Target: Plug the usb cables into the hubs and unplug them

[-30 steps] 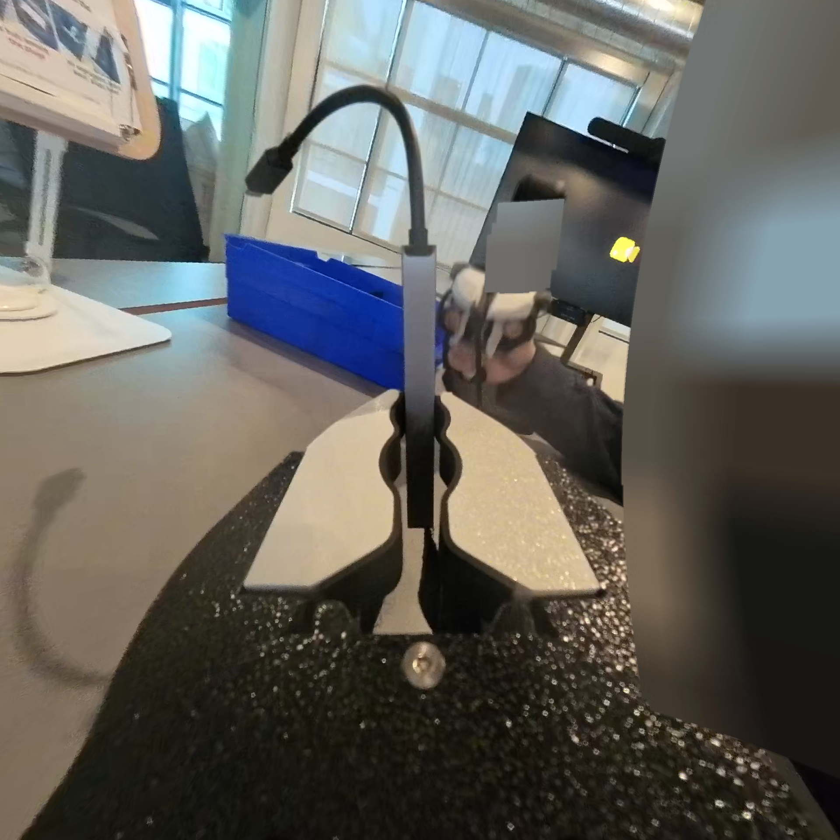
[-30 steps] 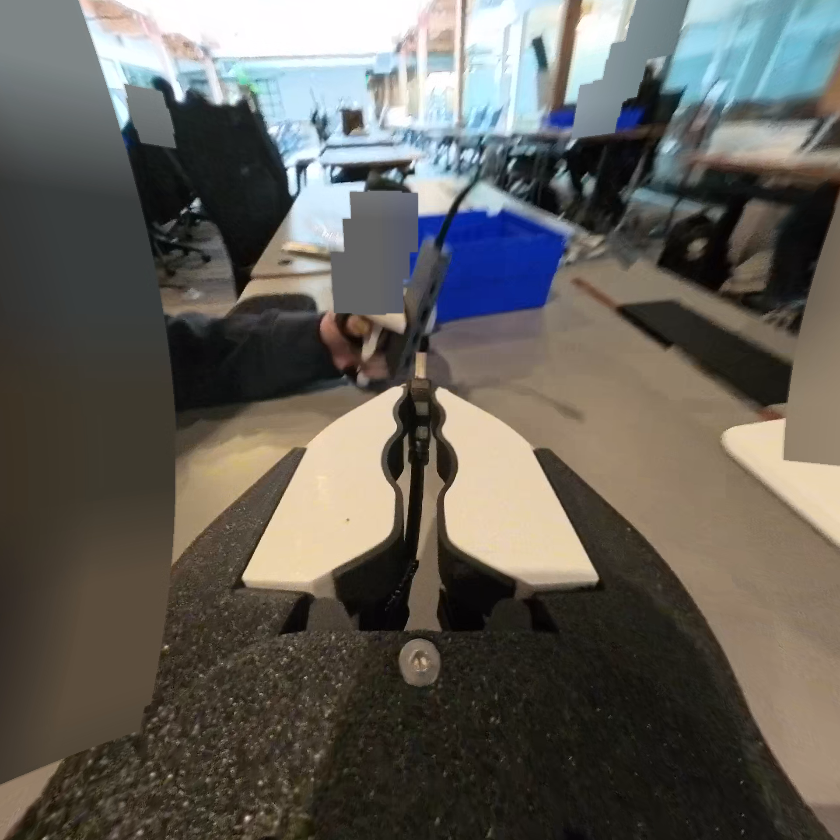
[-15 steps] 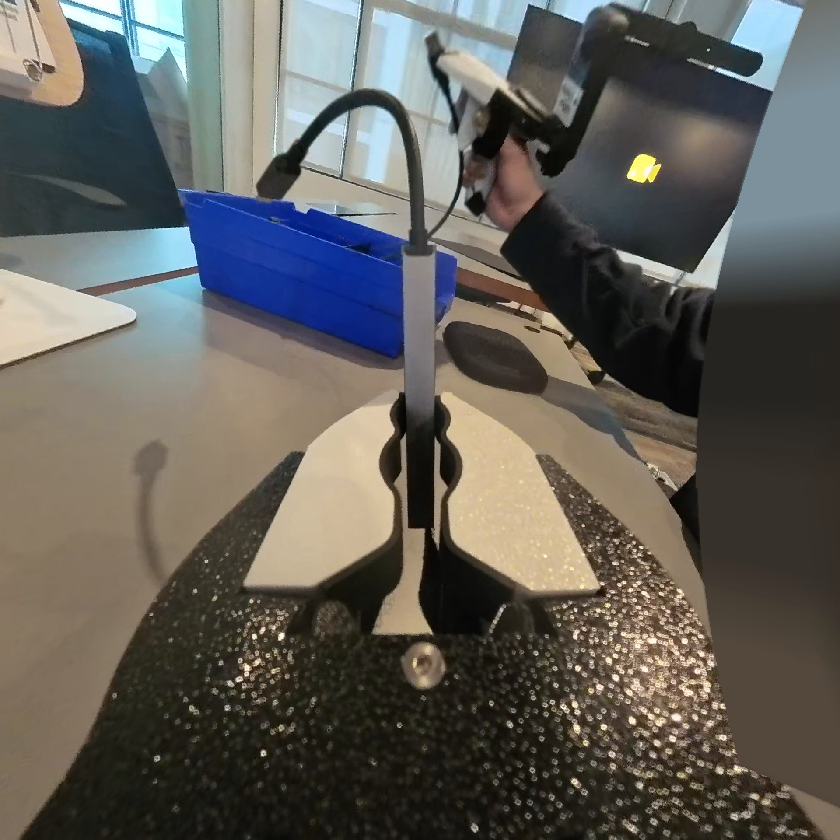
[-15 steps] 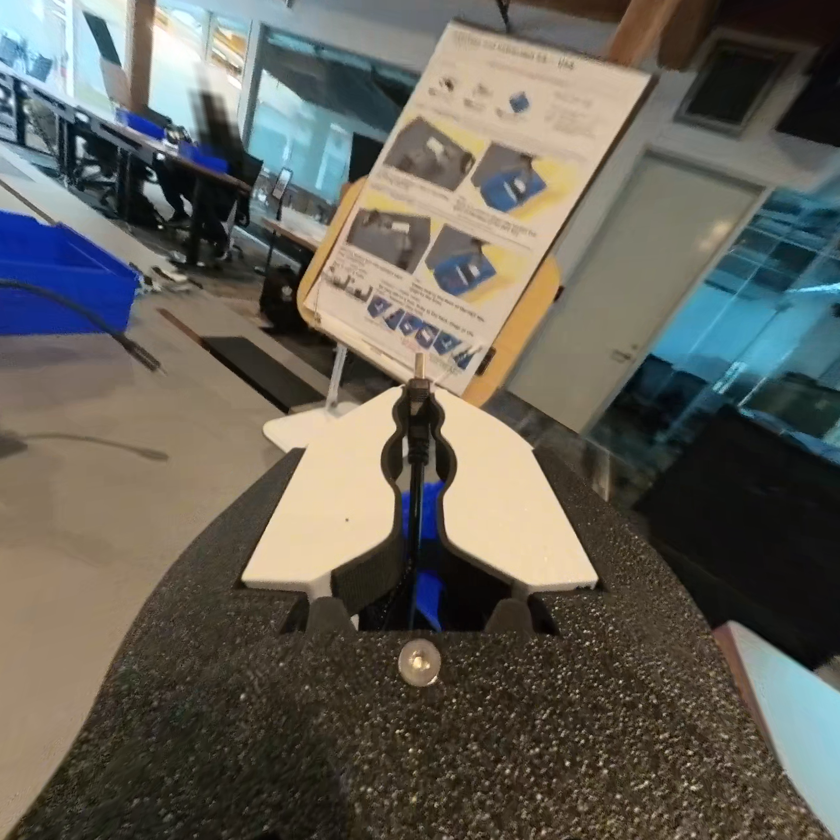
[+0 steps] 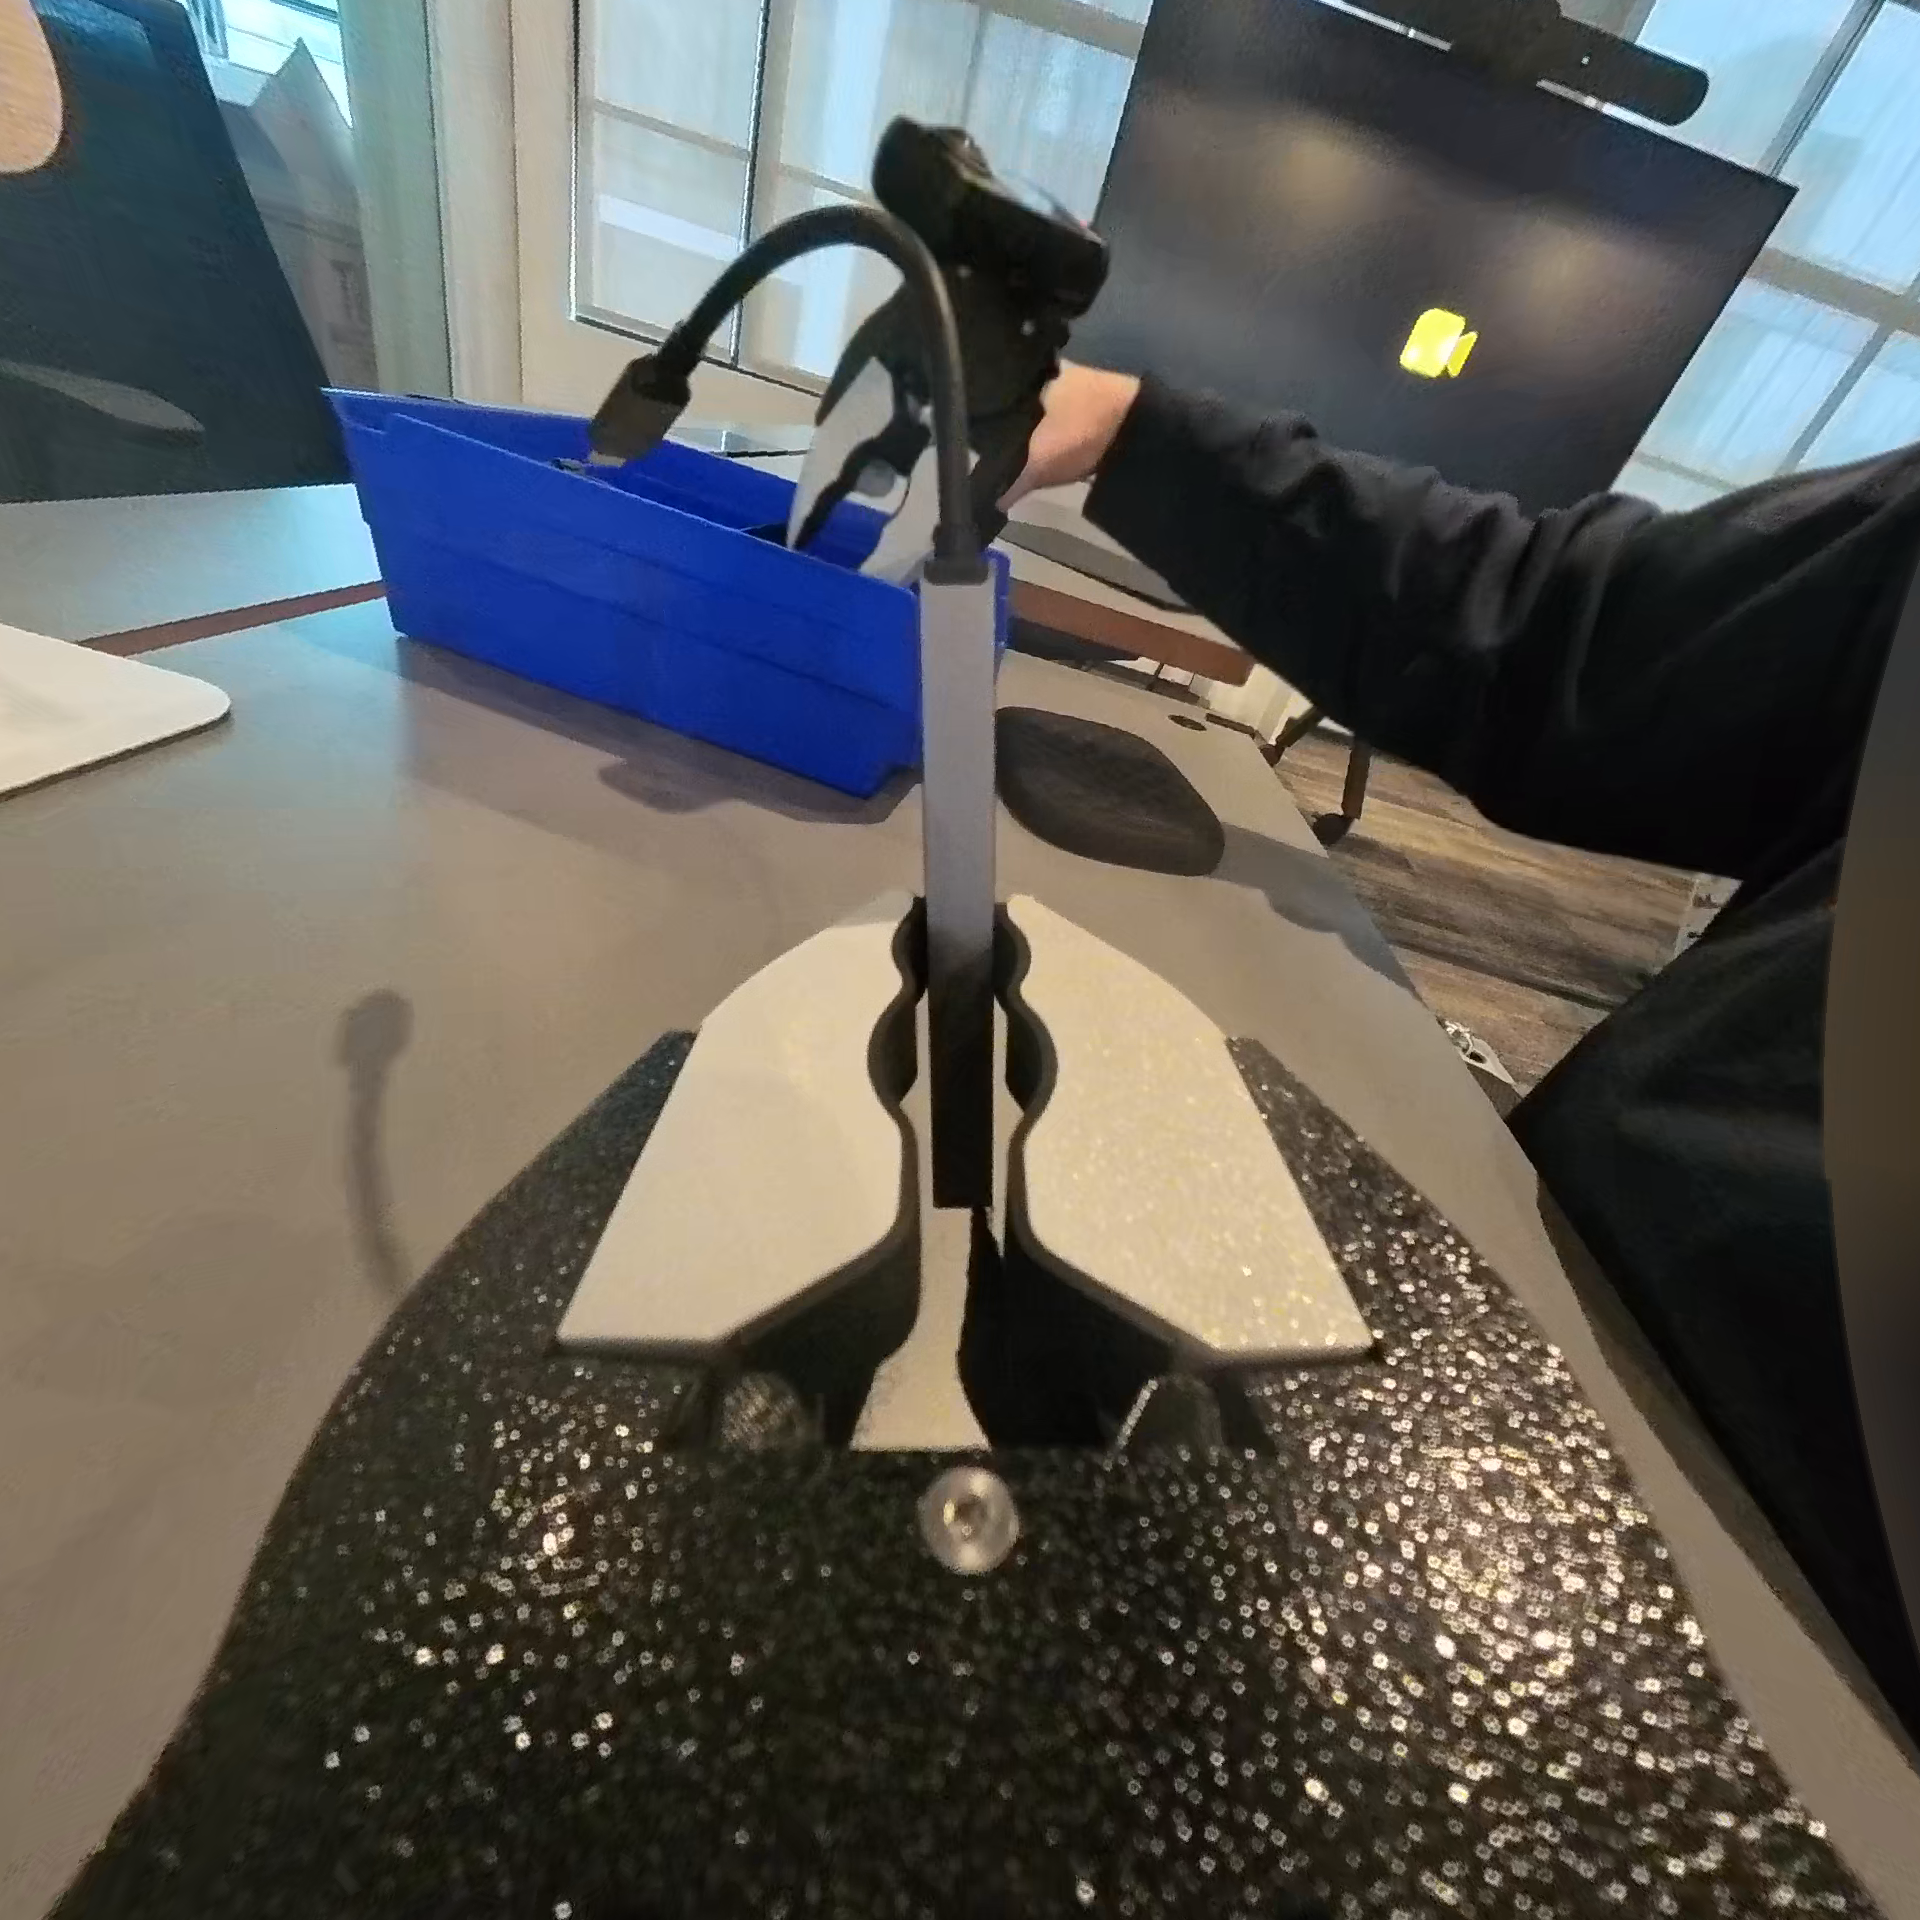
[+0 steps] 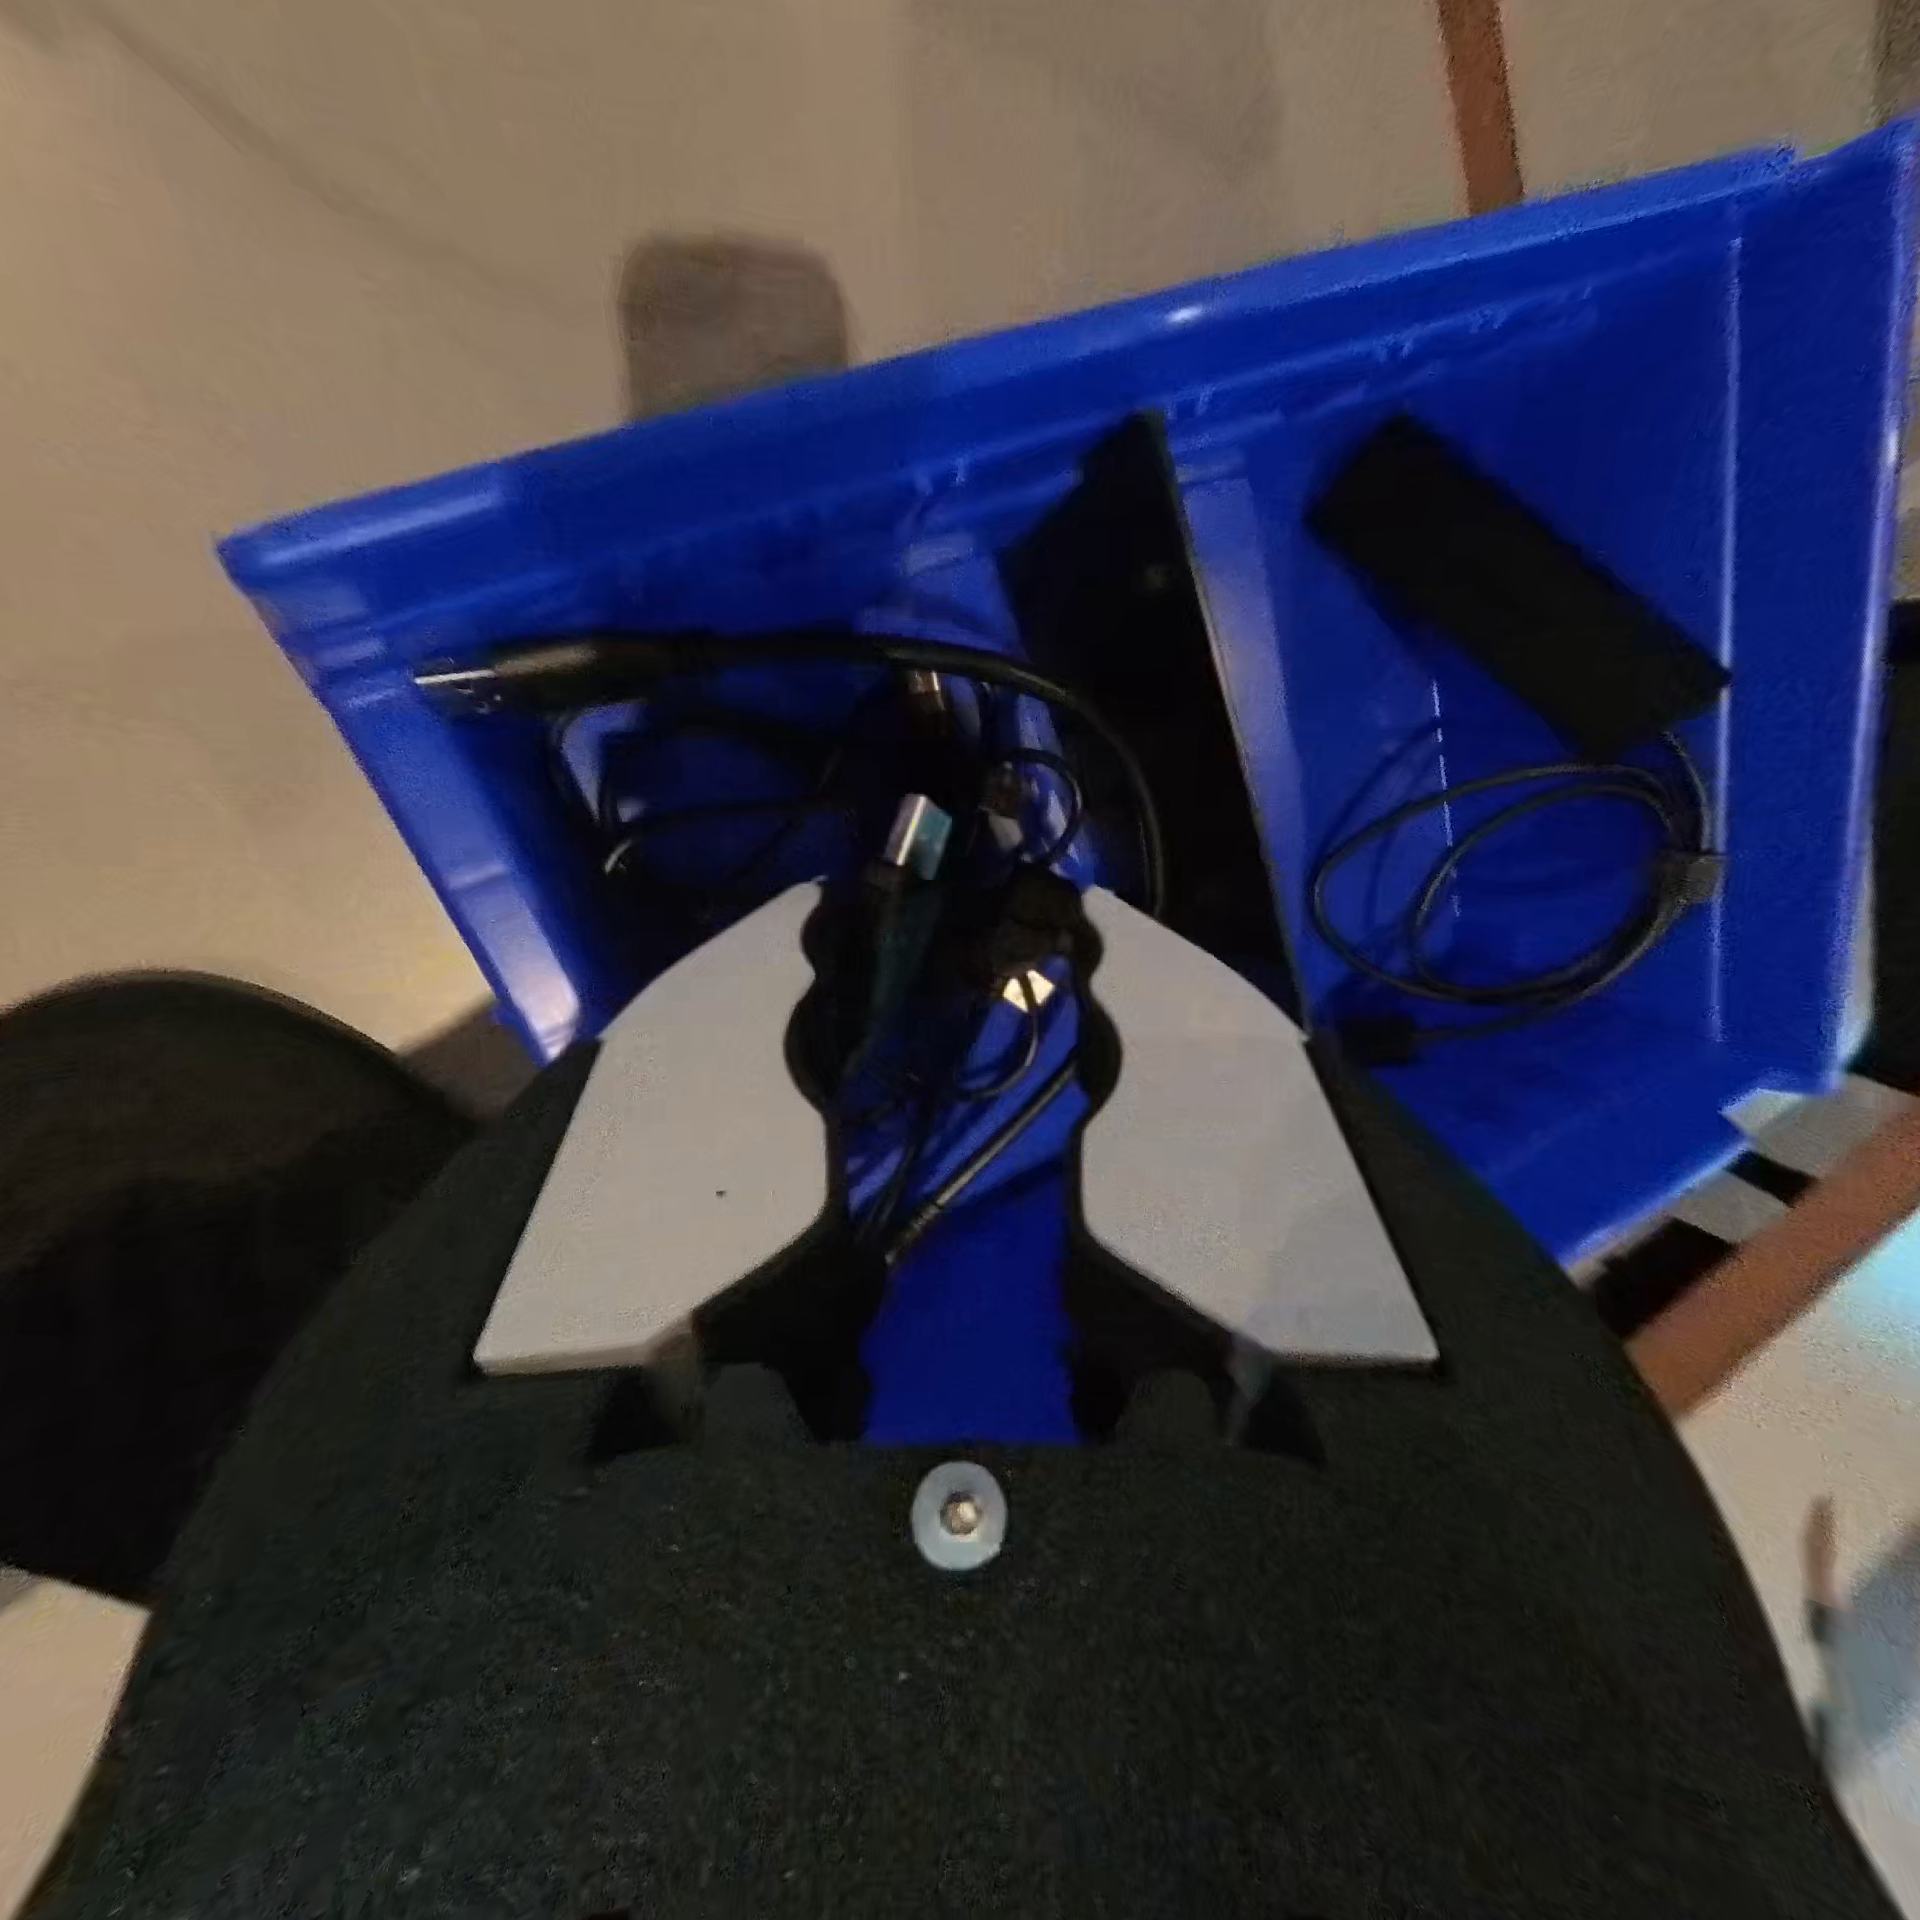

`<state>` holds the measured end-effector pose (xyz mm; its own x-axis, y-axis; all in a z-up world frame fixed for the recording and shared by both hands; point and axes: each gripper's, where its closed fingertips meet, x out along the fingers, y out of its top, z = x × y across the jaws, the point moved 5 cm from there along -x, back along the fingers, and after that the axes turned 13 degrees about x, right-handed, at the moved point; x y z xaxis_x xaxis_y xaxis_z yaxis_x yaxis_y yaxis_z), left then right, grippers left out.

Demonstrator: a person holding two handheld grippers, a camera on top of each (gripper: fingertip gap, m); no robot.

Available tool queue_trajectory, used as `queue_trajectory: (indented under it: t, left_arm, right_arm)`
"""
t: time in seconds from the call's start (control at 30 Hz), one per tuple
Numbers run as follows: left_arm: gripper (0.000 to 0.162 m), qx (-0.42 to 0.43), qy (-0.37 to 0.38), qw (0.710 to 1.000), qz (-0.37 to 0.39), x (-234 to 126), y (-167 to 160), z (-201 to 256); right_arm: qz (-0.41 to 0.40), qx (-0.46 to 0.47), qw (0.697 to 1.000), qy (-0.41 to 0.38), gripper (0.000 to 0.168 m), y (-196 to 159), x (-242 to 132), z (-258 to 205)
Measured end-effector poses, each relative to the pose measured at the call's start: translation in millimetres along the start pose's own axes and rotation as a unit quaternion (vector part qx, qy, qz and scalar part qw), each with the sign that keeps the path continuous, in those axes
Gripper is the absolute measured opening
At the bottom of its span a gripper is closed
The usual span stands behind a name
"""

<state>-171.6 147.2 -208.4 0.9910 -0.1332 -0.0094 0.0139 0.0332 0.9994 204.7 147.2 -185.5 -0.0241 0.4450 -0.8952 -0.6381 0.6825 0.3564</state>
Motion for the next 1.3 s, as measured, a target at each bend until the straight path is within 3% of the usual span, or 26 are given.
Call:
queue_trajectory:
  t: [0.2, 0.3, 0.43, 0.57, 0.7, 0.8, 0.97, 1.03, 1.17, 1.3]
  left_arm:
    - [0.011, 0.001, 0.0, 1.0, 0.004, -1, 2, 0]
    - [0.011, 0.0, -0.002, 1.0, 0.002, 0, 1, 0]
    - [0.011, 0.008, -0.005, 1.0, -0.01, 2, -1, 2]
    - [0.011, 0.013, -0.009, 1.0, -0.019, 4, -1, 3]
    - [0.011, 0.013, -0.012, 1.0, -0.023, 5, -2, 4]
    - [0.011, 0.015, -0.012, 0.999, -0.026, 6, -2, 5]
    - [0.011, 0.016, -0.014, 0.999, -0.028, 6, -2, 6]
    - [0.011, 0.018, -0.015, 0.999, -0.03, 7, -2, 6]
    - [0.011, 0.026, -0.019, 0.999, -0.038, 9, -4, 8]
    - [0.011, 0.047, -0.028, 0.997, -0.054, 12, -7, 13]
  right_arm:
    - [-0.016, -0.019, 0.998, -0.049, 0.068, 24, -30, 2]
    - [-0.078, -0.043, 0.992, -0.087, 0.07, 20, -37, 12]
    - [-0.14, -0.038, 0.986, -0.087, 0.069, 6, -26, 24]
    - [-0.164, 0.001, 0.986, -0.031, 0.078, -3, -20, 25]
    - [-0.105, 0.047, 0.993, -0.014, 0.081, 9, -32, 35]
    - [-0.054, 0.056, 0.995, -0.062, 0.073, 23, -43, 47]
    - [-0.07, 0.034, 0.995, -0.067, 0.062, 27, -36, 34]
    - [-0.04, 0.04, 0.998, -0.032, 0.058, 35, -34, 23]
    - [0.119, 0.029, 0.984, 0.128, 0.052, 82, -51, -32]
    - [0.198, -0.05, 0.949, 0.238, 0.07, 126, -75, -104]
